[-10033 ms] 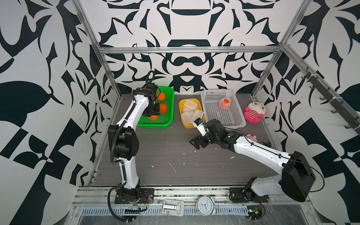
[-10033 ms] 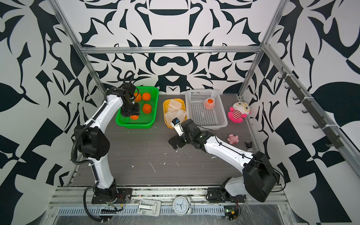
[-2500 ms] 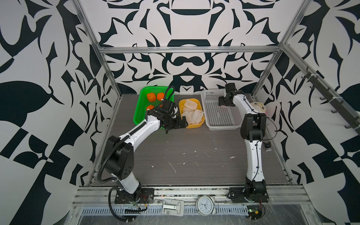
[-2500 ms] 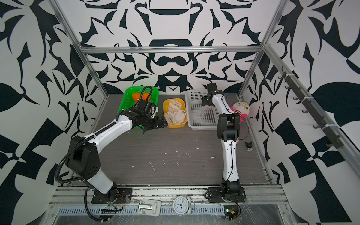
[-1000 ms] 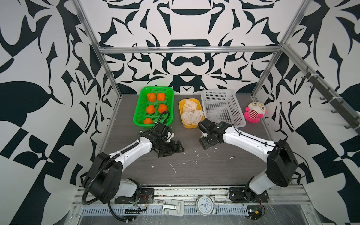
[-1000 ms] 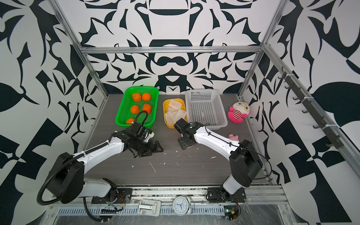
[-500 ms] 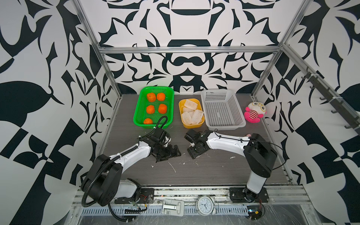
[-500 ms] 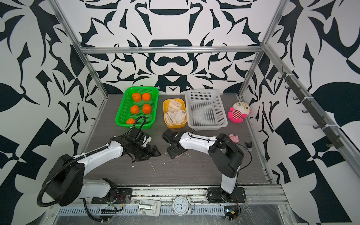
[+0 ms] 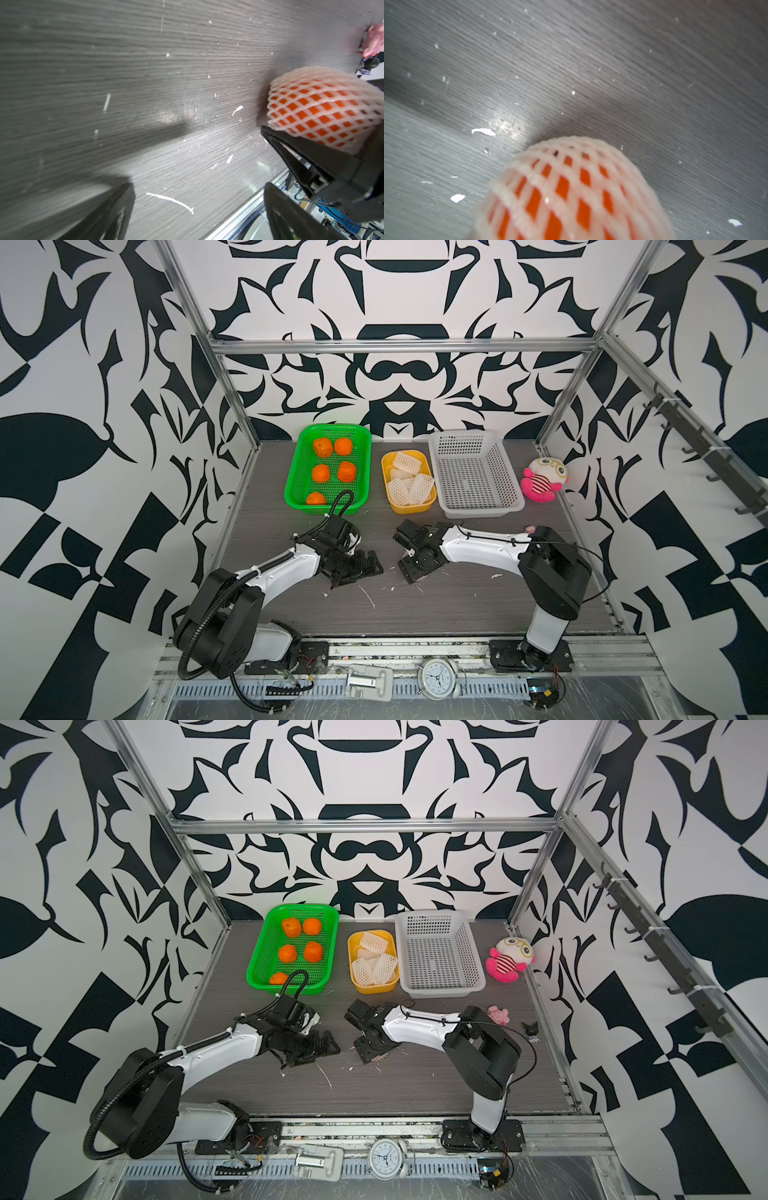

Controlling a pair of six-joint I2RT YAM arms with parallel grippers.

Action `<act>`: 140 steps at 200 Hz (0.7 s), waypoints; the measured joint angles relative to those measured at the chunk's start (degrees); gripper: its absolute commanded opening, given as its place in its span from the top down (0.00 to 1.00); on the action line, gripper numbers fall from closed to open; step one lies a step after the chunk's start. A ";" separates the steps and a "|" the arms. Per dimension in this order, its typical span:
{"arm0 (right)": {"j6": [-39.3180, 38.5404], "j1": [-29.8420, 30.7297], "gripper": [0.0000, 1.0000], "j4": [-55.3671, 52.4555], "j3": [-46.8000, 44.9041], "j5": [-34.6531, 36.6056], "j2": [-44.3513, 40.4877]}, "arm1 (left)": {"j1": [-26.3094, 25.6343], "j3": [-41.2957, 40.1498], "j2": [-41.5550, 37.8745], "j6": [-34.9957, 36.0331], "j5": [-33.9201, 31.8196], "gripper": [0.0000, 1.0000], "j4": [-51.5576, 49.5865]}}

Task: Remove foam nets from oranges
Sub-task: Place the orange at the center of the board.

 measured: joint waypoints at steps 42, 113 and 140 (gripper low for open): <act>0.11 0.24 0.16 -0.33 0.00 0.04 -1.57 | -0.02 0.37 -0.31 0.02 0.00 0.01 0.00; 0.46 0.35 0.10 -0.72 0.00 1.16 -3.26 | 0.00 0.37 0.66 0.02 0.26 0.01 1.31; 0.81 0.37 0.01 -0.87 0.00 1.29 -3.26 | -0.02 0.57 0.98 0.04 0.50 0.00 1.49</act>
